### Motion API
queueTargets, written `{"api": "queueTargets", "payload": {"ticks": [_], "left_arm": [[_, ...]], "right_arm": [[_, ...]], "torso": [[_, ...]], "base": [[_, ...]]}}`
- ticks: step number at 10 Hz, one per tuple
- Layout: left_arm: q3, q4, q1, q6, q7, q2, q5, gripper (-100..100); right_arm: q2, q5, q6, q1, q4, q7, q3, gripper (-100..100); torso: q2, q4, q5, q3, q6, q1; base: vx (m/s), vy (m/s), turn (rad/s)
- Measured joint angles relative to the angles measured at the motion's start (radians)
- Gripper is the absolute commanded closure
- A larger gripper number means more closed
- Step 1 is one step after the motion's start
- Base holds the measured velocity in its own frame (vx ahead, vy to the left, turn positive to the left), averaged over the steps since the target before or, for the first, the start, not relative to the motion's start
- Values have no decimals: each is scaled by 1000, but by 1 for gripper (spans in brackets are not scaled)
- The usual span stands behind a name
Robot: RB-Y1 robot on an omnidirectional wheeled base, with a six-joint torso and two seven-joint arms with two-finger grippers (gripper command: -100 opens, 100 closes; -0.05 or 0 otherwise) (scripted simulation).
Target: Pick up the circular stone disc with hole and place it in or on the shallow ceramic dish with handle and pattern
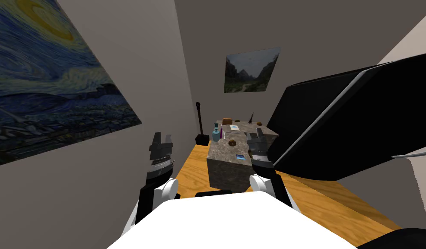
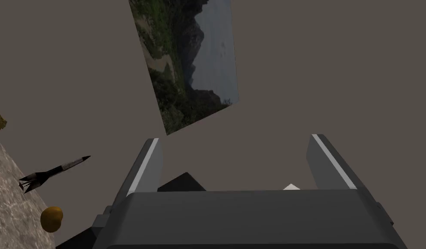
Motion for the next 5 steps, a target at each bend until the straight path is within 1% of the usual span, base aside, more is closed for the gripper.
{"api": "queueTargets", "payload": {"ticks": [1,2,3,4,5], "left_arm": [[0,0,0,0,0,0,0,0],[0,0,0,0,0,0,0,0],[0,0,0,0,0,0,0,0],[0,0,0,0,0,0,0,0],[0,0,0,0,0,0,0,0]], "right_arm": [[-21,3,-2,1,7,-2,4,-100],[-53,6,-10,2,22,-7,9,-100],[-81,15,-17,5,37,-9,23,-100],[-109,23,-18,11,44,-12,36,-100],[-135,25,-23,13,55,-17,38,-100]], "torso": [[3,1,0,2,0,1],[8,2,0,4,0,2],[11,2,0,6,0,2],[14,3,1,8,0,3],[12,3,0,7,0,2]], "base": [[-145,40,49],[-187,36,60],[-220,41,76],[-154,32,12],[-136,51,53]]}}
